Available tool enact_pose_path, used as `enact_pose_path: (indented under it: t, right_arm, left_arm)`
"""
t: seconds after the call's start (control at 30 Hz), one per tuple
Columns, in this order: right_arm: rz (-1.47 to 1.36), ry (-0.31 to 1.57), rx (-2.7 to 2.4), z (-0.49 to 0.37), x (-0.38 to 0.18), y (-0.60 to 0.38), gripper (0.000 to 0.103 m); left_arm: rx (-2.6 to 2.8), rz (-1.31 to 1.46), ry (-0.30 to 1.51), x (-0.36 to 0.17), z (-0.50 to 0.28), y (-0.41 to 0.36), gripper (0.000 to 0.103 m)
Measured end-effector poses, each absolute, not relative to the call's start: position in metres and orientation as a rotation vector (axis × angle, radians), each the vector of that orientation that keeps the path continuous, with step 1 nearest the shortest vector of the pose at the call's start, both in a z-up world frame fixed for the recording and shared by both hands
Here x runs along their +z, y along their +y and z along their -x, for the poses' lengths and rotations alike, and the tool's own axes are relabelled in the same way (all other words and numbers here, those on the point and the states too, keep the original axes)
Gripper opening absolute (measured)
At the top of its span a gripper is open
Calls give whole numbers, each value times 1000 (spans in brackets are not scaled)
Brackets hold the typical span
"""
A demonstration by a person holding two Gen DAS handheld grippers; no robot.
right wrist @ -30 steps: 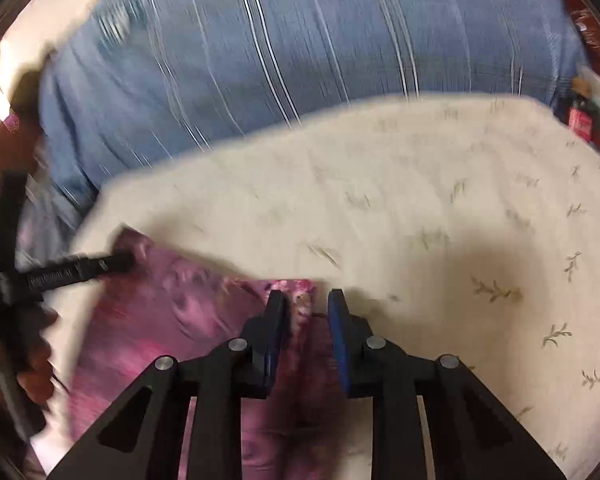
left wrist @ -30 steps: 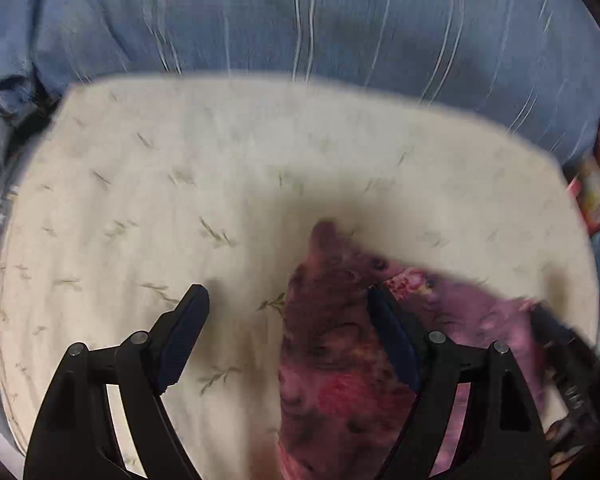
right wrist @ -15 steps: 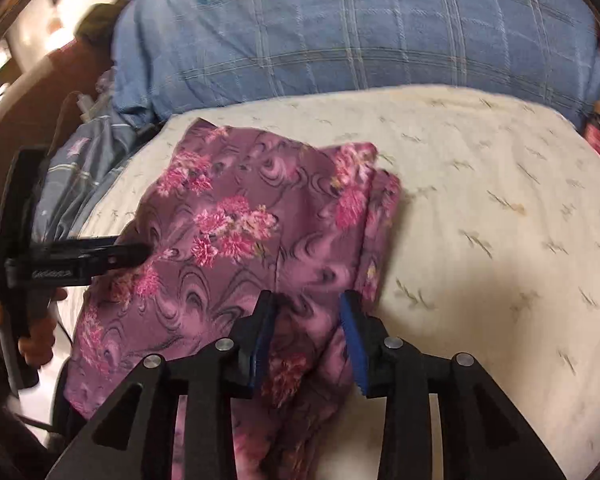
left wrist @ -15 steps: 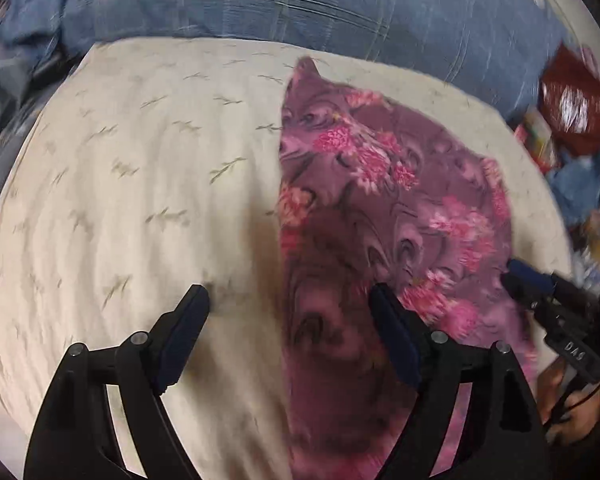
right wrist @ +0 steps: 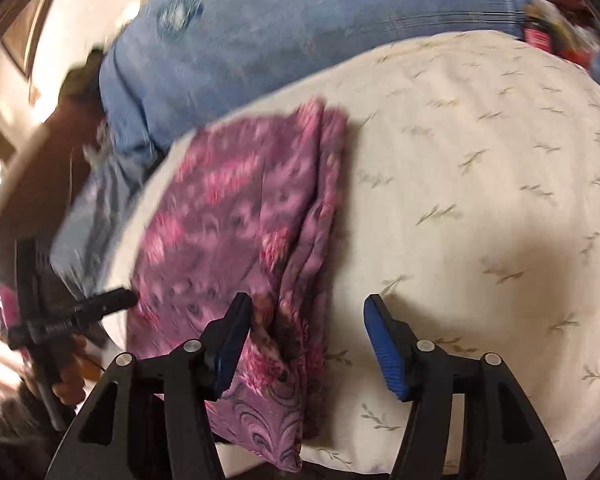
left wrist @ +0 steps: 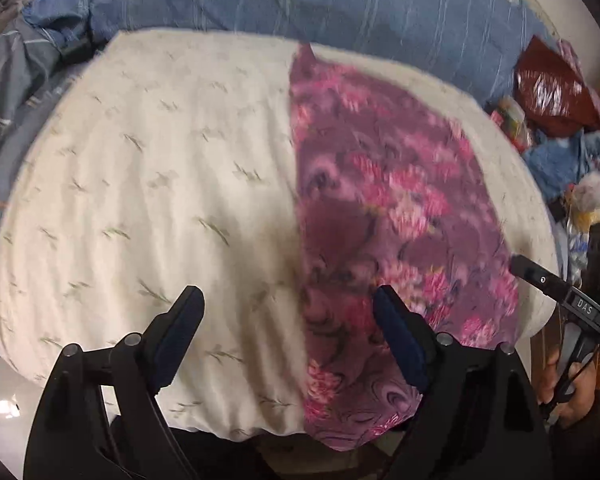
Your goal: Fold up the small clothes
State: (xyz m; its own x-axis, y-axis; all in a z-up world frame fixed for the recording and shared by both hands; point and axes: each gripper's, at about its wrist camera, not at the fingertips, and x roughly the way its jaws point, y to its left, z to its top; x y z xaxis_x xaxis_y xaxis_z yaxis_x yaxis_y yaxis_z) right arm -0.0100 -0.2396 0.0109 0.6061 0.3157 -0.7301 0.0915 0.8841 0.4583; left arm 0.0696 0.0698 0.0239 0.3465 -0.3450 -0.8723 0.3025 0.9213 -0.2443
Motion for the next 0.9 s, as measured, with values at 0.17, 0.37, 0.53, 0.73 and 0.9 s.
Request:
enact_pose_path:
  t: [0.17, 0.37, 0.53, 0.73, 0.9]
  right_arm:
    - [-598, 929, 166, -5, 0, -251, 62]
    - [-571, 903, 231, -25, -12, -225, 50]
    - [-402, 869, 249, -39, 16, -197, 25]
    - [-436, 756, 306, -42, 43, -203, 28]
    - [-413, 896, 199, -48, -5, -209, 47]
  left_arm:
    - [-445, 186, 1237, 7, -97, 70, 88]
    - [-475, 327, 1308, -10, -112, 54, 89]
    - [-512, 302, 1216, 17, -115, 42, 34]
    - [-487, 347, 1110, 38, -128, 60, 36]
    - [-365, 176, 1134, 5, -117, 61, 67]
